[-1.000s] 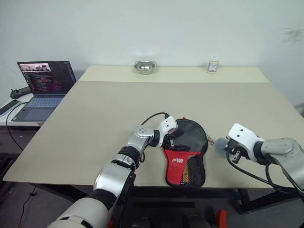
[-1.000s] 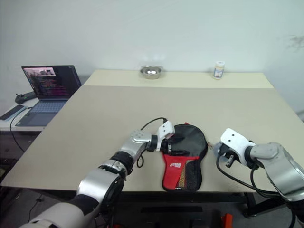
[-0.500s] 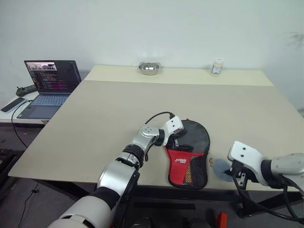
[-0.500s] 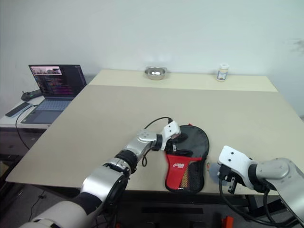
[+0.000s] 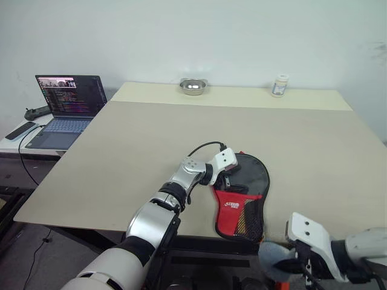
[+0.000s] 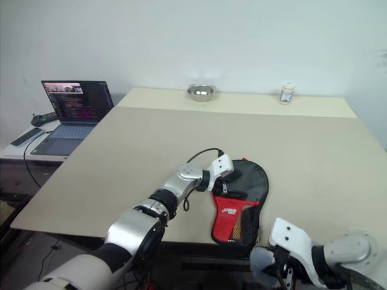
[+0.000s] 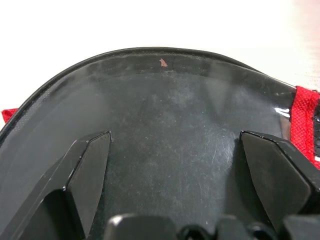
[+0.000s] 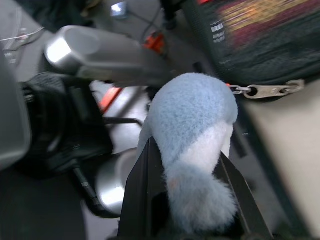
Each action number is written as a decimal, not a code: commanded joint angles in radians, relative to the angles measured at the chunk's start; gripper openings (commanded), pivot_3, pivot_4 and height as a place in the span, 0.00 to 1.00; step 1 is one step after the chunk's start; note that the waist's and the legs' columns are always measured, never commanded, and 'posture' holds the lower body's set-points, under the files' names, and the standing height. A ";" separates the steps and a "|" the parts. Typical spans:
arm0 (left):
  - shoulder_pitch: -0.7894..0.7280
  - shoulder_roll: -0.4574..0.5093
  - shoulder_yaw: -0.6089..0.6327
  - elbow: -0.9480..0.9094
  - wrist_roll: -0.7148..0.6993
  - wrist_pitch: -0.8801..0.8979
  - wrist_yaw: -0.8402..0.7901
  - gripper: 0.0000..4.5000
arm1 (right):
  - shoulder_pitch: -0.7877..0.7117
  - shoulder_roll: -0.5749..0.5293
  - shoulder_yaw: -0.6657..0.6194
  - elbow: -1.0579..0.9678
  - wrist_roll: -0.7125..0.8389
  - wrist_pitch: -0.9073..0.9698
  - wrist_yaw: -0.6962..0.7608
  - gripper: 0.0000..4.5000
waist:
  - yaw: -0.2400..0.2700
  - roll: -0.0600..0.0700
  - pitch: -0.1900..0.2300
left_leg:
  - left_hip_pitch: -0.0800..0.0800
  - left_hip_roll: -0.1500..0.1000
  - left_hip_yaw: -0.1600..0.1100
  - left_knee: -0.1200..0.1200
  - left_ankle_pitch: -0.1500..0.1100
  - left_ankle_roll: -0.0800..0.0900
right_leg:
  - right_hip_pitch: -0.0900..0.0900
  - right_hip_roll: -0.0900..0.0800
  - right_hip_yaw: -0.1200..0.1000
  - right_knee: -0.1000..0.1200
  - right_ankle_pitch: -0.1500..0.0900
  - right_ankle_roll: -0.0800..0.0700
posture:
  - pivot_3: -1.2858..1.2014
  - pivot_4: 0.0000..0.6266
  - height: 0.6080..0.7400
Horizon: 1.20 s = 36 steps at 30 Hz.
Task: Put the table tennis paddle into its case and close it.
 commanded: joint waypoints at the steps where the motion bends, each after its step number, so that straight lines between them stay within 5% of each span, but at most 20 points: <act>1: 0.026 -0.013 -0.059 0.057 0.075 0.034 0.022 1.00 | 0.018 -0.049 0.052 -0.046 0.161 -0.084 -0.076 0.05 | 0.000 0.000 0.000 | 0.000 0.000 0.000 0.000 0.000 0.000 | 0.000 0.000 0.000 0.000 0.000 0.000 | 0.52 0.24 1.00; 10: 0.022 -0.025 -0.062 0.058 0.085 0.028 0.021 1.00 | 0.020 -0.123 0.095 -0.046 0.251 -0.162 -0.266 0.05 | 0.000 -0.001 0.000 | 0.000 0.000 0.000 0.000 -0.001 0.001 | 0.000 0.000 0.000 -0.001 0.000 0.000 | 0.52 0.24 1.00; 23: 0.034 -0.029 -0.047 0.052 0.069 0.020 0.025 1.00 | -0.026 -0.217 -0.092 -0.023 0.475 -0.187 -0.225 0.98 | 0.001 -0.002 0.000 | 0.000 0.000 0.000 0.000 -0.001 0.001 | 0.001 0.000 -0.001 -0.002 0.000 0.000 | 0.52 0.24 1.00; 31: 0.014 -0.027 0.061 -0.019 -0.074 0.000 -0.126 1.00 | -0.186 -0.089 0.015 0.141 0.347 -0.204 -0.269 0.98 | 0.000 -0.004 0.003 | -0.001 0.000 0.001 0.000 -0.001 0.001 | 0.000 0.000 0.000 -0.002 0.000 0.000 | 0.52 0.24 1.00; 36: 0.026 0.064 0.134 -0.224 -0.210 0.029 -0.303 1.00 | -0.296 0.003 0.132 0.295 0.105 -0.277 -0.204 0.98 | -0.009 -0.003 0.009 | -0.005 0.000 0.002 -0.001 -0.001 0.001 | -0.006 0.000 0.001 0.000 0.003 -0.005 | 0.52 0.24 1.00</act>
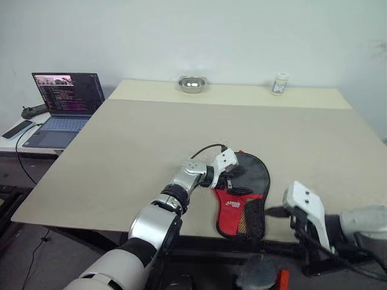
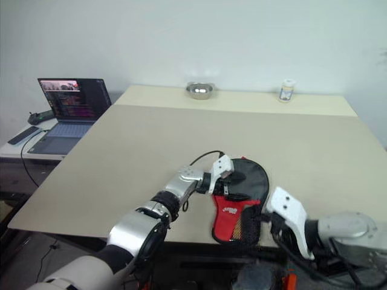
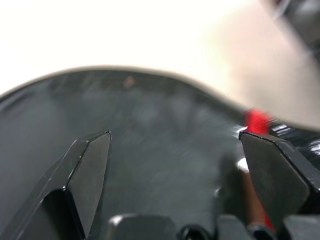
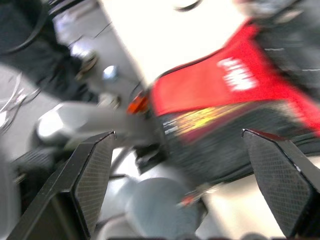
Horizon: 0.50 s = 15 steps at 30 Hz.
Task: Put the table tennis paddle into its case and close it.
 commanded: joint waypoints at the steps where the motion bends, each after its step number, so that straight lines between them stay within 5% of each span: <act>1: 0.017 0.107 0.074 -0.202 -0.109 0.046 -0.073 1.00 | -0.044 0.044 0.067 0.110 -0.209 -0.119 0.064 0.98 | -0.009 0.000 0.002 | 0.000 0.000 0.000 0.000 0.000 0.000 | 0.000 0.000 0.000 0.000 0.000 -0.001 | 0.52 0.24 1.00; 8: 0.334 0.404 0.161 -0.720 -0.217 0.304 -0.019 1.00 | -0.164 0.211 0.055 0.469 -0.463 -0.386 0.188 0.98 | -0.049 0.003 0.003 | 0.003 0.001 0.002 -0.002 -0.002 -0.002 | -0.001 0.001 0.004 0.000 0.000 -0.001 | 0.52 0.24 1.00; 15: 0.475 0.459 0.185 -0.941 -0.270 0.424 0.117 1.00 | -0.238 0.301 0.015 0.727 -0.588 -0.549 0.290 0.98 | -0.006 0.004 0.006 | 0.002 0.000 -0.001 0.000 -0.003 -0.001 | 0.000 0.001 0.001 0.000 0.000 -0.002 | 0.52 0.24 1.00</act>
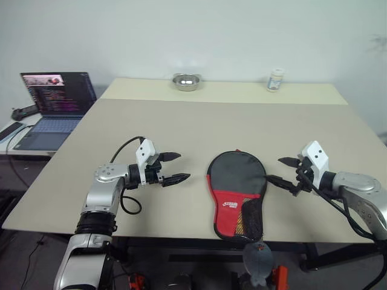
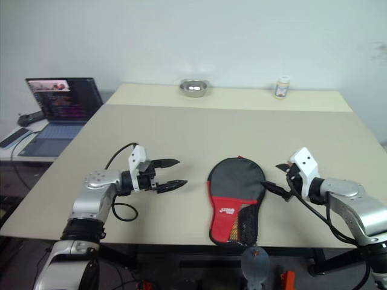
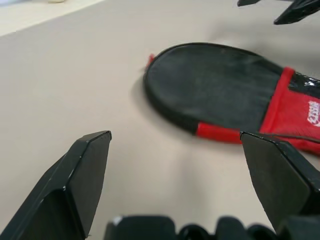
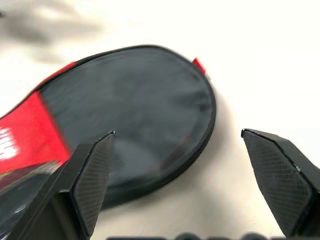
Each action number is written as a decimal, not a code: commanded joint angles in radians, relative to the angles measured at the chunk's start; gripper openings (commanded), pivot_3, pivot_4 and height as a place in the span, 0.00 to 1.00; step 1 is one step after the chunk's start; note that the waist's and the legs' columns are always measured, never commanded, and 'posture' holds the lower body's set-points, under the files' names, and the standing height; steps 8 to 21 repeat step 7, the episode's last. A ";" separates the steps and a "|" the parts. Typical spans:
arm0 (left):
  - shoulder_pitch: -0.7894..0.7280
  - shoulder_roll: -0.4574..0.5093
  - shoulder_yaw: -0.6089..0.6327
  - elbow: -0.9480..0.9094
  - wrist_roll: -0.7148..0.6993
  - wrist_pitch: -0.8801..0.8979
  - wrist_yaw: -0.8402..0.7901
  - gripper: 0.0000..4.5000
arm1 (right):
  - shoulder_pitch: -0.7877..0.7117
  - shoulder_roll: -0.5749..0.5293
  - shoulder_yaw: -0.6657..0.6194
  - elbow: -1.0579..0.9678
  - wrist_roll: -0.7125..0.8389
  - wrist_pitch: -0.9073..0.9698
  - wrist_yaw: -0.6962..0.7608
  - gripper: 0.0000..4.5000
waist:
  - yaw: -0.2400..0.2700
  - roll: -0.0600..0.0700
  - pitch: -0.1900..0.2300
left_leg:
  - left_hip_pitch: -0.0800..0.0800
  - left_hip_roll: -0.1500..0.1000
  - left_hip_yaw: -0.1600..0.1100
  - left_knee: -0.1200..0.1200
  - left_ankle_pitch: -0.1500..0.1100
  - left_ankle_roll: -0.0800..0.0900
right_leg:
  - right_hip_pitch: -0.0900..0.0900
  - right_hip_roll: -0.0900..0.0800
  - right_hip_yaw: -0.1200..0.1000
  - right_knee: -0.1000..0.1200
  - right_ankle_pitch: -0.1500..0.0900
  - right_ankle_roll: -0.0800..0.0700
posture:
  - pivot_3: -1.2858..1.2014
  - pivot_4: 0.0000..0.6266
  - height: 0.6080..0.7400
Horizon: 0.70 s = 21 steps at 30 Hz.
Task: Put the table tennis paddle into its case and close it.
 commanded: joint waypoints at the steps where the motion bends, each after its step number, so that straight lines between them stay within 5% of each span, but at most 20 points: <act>1: -0.007 0.012 0.008 -0.081 -0.035 0.011 0.046 1.00 | -0.033 0.022 -0.046 0.049 -0.046 -0.069 0.031 0.98 | 0.005 0.001 0.000 | 0.000 0.000 0.000 0.000 0.000 0.000 | 0.000 0.000 0.000 0.000 0.000 0.000 | 0.52 0.24 1.00; 21: -0.019 -0.019 -0.033 -0.035 -0.016 -0.025 0.111 1.00 | -0.107 0.032 -0.031 0.156 -0.133 -0.105 0.097 0.98 | -0.008 0.003 0.001 | 0.000 0.000 0.003 -0.001 0.001 -0.002 | -0.001 0.000 0.002 0.000 0.000 0.000 | 0.52 0.24 1.00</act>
